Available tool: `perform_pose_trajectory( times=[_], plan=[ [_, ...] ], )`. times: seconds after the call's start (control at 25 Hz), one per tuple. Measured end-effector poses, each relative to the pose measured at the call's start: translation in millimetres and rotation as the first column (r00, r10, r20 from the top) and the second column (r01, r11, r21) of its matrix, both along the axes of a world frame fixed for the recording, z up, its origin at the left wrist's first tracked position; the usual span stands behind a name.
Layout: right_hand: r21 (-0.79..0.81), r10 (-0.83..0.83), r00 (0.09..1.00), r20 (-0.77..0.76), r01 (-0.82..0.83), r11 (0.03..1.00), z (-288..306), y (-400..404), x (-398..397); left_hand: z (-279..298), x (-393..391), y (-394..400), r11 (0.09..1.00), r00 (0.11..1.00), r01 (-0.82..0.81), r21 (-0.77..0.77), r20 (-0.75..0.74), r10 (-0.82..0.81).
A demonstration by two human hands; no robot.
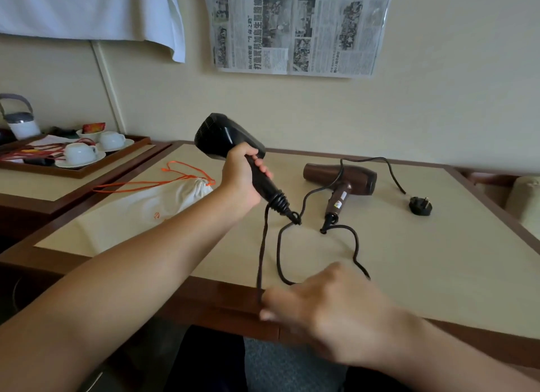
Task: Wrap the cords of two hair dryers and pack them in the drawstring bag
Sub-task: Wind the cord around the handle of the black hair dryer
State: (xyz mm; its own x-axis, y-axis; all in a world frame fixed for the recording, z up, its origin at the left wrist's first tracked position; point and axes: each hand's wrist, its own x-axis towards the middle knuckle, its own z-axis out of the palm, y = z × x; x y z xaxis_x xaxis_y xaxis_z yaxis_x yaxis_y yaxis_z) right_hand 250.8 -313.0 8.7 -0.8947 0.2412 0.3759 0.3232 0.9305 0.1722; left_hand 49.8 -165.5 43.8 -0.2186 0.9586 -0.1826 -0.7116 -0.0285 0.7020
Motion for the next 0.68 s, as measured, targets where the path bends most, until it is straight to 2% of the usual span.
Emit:
perform_pose_trajectory(
  times=[0.08,0.12,0.24,0.4,0.48,0.56,0.6,0.64,0.68],
  plan=[
    [-0.101,0.042,0.992,0.117,-0.03,0.994,-17,-1,-8,4,10,3,1.0,0.999,0.01,0.01,-0.031,-0.009],
    [-0.113,0.048,0.992,0.119,-0.034,0.993,-20,0,-8,4,13,2,1.0,0.998,0.013,0.017,-0.067,-0.012],
    [-0.088,0.007,0.999,-0.042,-0.011,0.996,-2,4,-8,-6,19,2,0.998,0.989,0.035,0.045,-0.145,-0.028],
    [-0.192,-0.072,0.961,-0.267,0.02,0.981,30,8,-10,-17,24,2,0.998,0.987,0.049,0.039,-0.155,-0.042],
    [-0.253,-0.147,0.907,-0.395,0.046,0.966,39,19,-2,-22,24,2,0.997,0.983,0.041,0.062,-0.183,-0.029],
    [-0.321,-0.232,0.815,-0.532,0.059,0.945,47,31,9,-23,21,2,0.995,0.983,0.048,0.087,-0.182,-0.031],
    [-0.351,-0.251,0.784,-0.569,0.045,0.935,48,32,11,-22,20,3,0.995,0.986,0.052,0.088,-0.164,-0.037],
    [-0.357,-0.243,0.794,-0.558,0.035,0.934,45,29,9,-19,20,4,0.996,0.989,0.046,0.077,-0.14,-0.035],
    [-0.332,-0.201,0.843,-0.498,0.028,0.943,39,21,1,-17,21,4,0.998,0.993,0.033,0.058,-0.117,-0.026]
  ],
)
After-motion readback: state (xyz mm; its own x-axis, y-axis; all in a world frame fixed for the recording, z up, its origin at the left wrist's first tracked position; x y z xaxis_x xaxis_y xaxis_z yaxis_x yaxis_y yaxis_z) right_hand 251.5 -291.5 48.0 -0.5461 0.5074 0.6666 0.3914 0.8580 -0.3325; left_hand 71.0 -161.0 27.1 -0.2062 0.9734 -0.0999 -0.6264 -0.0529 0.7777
